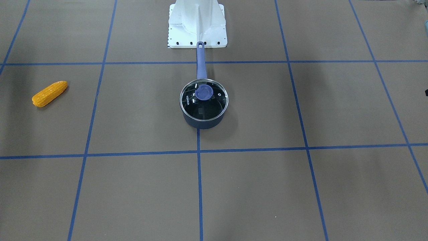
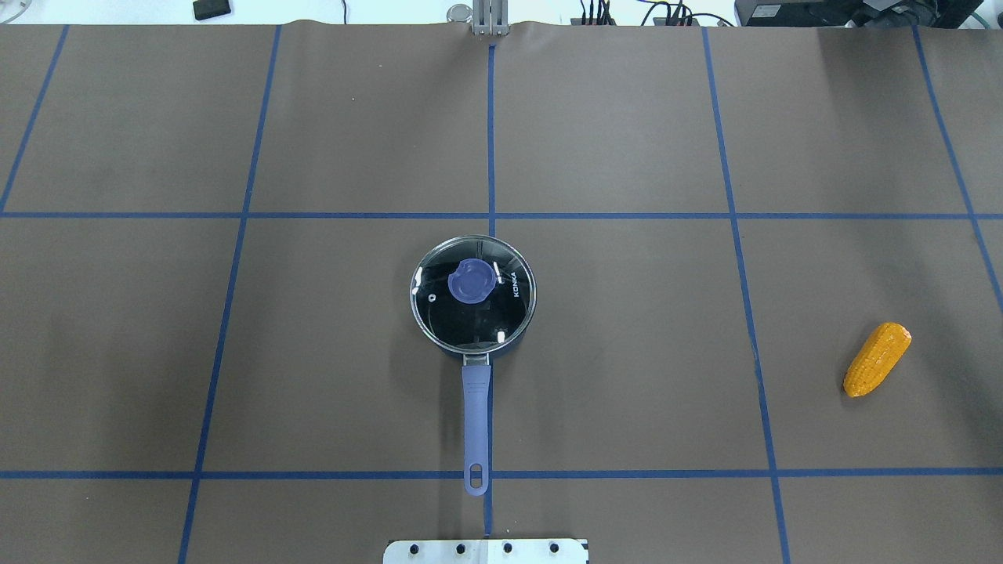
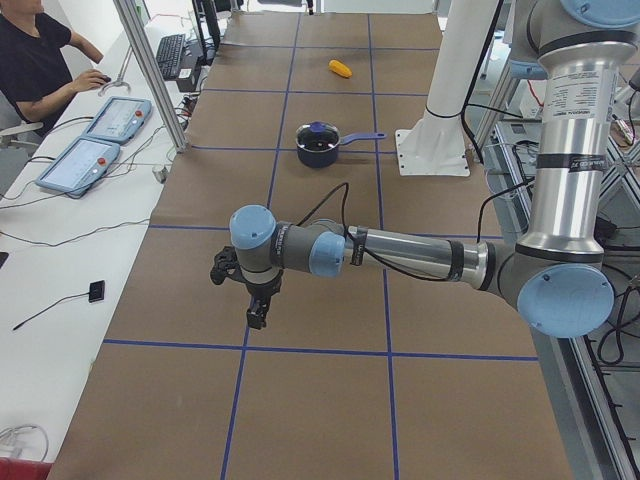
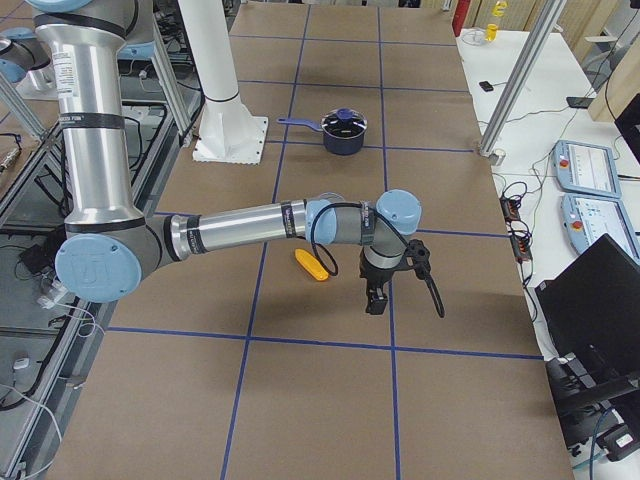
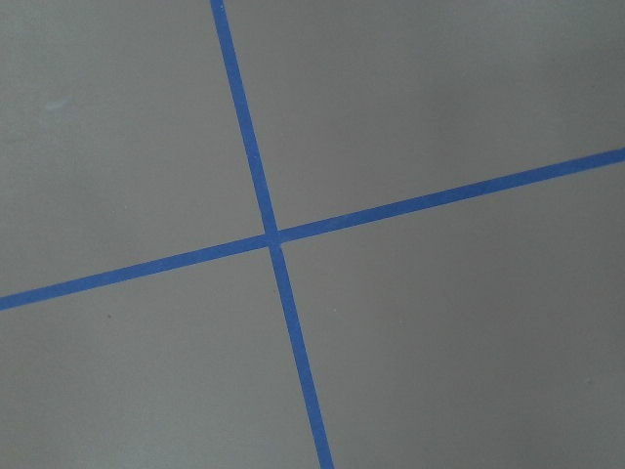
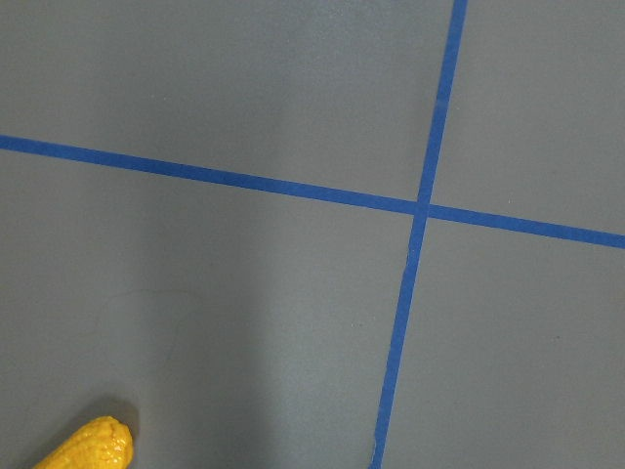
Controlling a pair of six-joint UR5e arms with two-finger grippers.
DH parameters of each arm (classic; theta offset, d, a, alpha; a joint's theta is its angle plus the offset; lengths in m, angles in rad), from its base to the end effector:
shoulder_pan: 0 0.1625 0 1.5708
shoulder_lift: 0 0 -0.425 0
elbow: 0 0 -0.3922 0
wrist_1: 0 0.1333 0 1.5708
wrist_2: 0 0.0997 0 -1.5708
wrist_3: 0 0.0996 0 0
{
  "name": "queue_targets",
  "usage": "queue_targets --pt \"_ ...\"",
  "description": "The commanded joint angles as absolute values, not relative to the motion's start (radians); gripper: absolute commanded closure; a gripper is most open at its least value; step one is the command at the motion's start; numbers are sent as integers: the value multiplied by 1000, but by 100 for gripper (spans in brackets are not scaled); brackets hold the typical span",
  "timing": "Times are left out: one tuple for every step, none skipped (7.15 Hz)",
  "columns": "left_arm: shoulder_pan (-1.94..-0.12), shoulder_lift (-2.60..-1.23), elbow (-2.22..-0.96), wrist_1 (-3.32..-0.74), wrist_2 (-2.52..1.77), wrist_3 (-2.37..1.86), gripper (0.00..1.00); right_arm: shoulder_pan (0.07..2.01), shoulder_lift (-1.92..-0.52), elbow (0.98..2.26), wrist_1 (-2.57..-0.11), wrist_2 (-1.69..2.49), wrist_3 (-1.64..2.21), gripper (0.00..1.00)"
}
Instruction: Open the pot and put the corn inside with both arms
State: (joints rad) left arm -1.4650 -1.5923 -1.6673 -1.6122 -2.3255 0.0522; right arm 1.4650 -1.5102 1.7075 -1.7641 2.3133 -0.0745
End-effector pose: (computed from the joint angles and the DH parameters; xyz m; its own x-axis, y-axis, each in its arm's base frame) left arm -0.0110 -0.5126 0.5970 0.7065 0.2360 -0.6672 -0.1413 0.9708 0.1938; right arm 0.0117 -0.5144 0.5828 0.7225 -0.1543 0.6740 0.1598 0.9857 0.0543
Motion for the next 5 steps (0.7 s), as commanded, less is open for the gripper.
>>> queue_targets --pt "-1465 -1594 -1667 -1612 -2326 52 1 1465 -1517 1704 -1758 2315 -74 0" --pt "-1465 -1594 -1667 -1612 -2326 51 1 1465 -1511 1713 -1732 2316 -69 0" --pt "-1465 -1601 -1667 -1612 -2326 40 1 1465 -1519 1697 -1709 2319 -63 0" --pt "-1463 -1624 -1669 -1594 -2341 20 1 1463 -1522 1709 -1707 2348 -63 0" --pt "-1463 -1681 -1674 -1547 -2364 -27 1 1463 -1523 1718 -1707 2388 -63 0"
